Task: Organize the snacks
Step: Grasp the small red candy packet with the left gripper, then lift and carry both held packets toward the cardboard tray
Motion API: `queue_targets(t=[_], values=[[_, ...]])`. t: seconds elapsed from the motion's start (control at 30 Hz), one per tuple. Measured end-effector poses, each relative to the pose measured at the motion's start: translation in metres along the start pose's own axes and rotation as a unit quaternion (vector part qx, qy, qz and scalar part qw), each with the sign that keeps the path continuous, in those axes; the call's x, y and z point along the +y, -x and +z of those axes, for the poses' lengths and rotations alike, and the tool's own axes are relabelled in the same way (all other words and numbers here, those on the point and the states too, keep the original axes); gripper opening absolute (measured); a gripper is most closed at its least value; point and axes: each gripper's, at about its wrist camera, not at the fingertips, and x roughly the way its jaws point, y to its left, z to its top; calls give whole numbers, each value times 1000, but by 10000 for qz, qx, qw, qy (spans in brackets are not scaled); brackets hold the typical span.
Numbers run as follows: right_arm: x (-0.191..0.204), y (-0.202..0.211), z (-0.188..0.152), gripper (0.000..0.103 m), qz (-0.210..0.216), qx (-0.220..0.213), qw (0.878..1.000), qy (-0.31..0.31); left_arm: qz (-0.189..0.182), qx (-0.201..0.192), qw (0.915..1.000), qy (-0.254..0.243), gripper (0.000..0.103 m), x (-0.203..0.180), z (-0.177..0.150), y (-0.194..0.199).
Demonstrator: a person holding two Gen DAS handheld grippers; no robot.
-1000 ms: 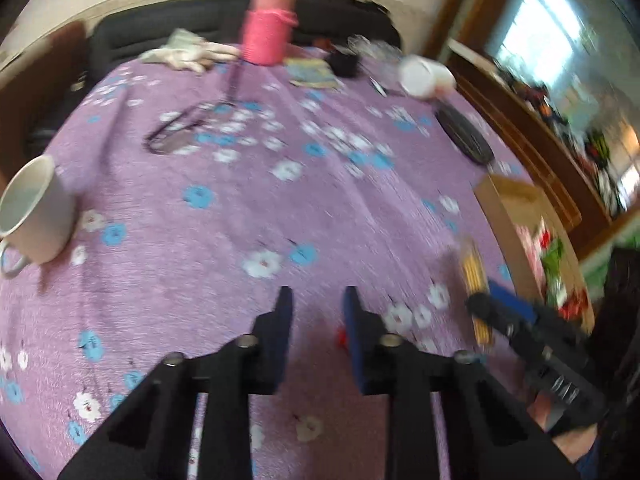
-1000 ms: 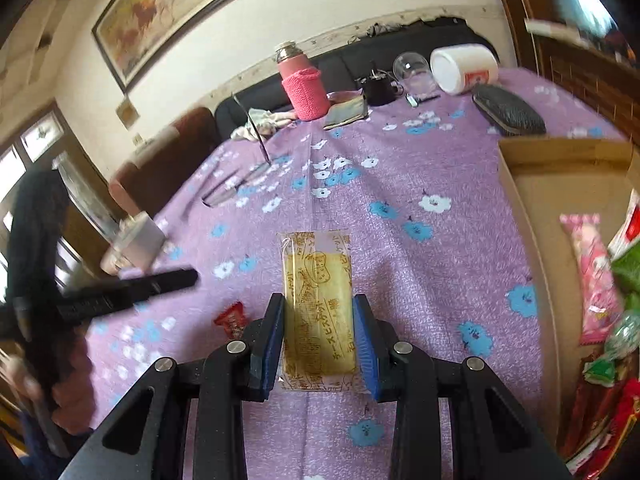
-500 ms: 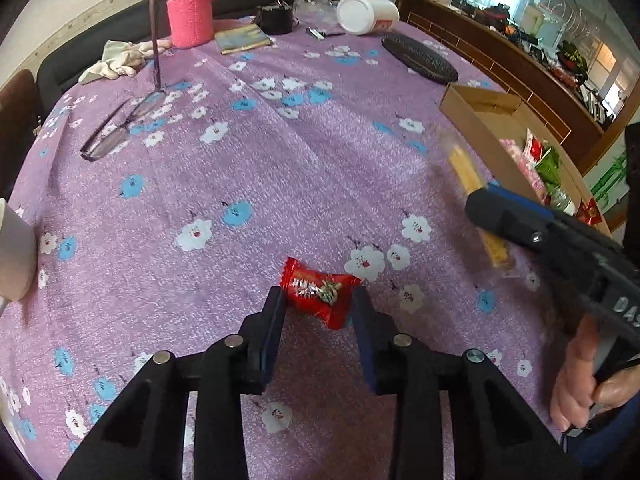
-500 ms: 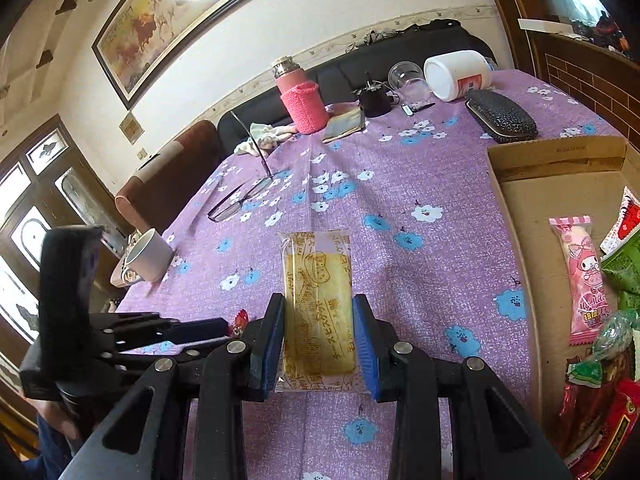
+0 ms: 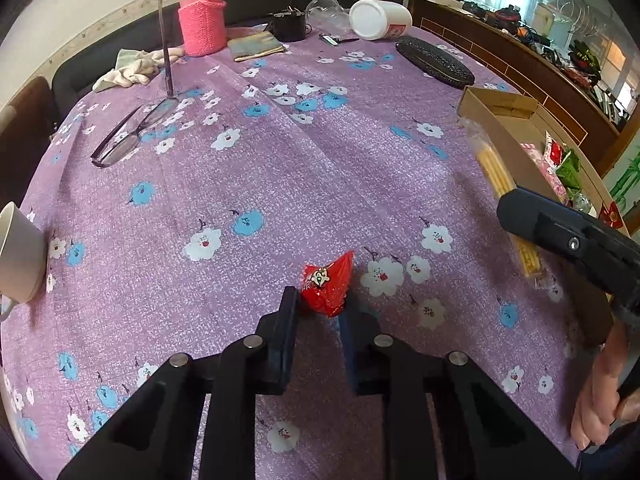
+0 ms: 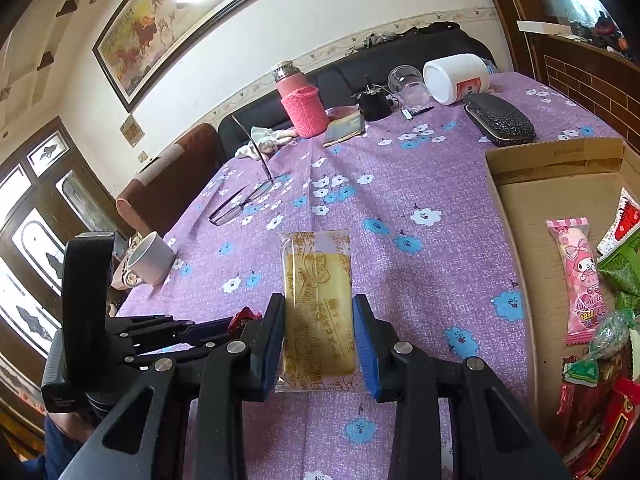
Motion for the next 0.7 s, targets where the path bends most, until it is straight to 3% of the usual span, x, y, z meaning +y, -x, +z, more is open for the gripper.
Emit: queue_targets(t=[0.27, 0.53, 0.7], values=[[0, 2, 0, 36, 15, -26, 10000, 8, 88, -274, 9994, 209, 13, 7, 3, 1], [0, 3, 0, 36, -7, -58, 10000, -9, -96, -614, 9976, 305, 13, 3, 6, 15], [1, 2, 0, 36, -108, -63, 9999, 27, 80, -932, 9949, 367, 13, -3, 6, 24]])
